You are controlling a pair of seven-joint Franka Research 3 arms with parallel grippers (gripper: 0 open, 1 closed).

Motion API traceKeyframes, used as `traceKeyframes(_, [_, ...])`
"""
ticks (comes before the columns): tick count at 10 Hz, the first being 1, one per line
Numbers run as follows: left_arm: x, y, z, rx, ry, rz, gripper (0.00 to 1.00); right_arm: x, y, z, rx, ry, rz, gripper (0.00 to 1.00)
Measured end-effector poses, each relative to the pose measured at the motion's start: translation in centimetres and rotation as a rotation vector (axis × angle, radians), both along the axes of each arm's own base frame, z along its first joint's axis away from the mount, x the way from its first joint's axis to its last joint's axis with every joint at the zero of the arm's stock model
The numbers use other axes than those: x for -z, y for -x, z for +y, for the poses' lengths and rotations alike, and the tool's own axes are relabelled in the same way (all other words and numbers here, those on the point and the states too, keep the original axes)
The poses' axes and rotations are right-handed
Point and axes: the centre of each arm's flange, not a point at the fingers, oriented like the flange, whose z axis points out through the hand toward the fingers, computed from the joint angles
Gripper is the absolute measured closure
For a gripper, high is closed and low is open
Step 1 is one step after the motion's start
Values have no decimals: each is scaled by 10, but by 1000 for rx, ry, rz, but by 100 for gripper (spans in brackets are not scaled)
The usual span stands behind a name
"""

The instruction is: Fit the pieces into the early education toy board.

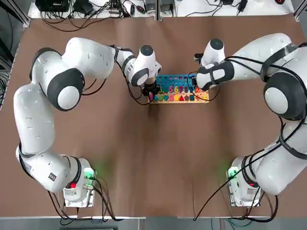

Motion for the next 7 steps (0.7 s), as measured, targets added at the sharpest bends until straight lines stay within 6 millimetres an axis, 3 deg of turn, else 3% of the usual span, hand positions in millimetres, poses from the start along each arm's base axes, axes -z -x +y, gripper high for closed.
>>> traceKeyframes(2, [0,0,0,0,0,0,74,-8,-5,-9,29,3,15,50])
traceKeyframes(3, [0,0,0,0,0,0,74,-14,-12,-28,68,12,31,48])
traceKeyframes(5, [0,-1,0,0,0,-1,73,-23,-32,-85,175,25,57,37])
traceKeyframes(7, [0,-1,0,0,0,-2,70,-25,-48,-147,225,23,59,9])
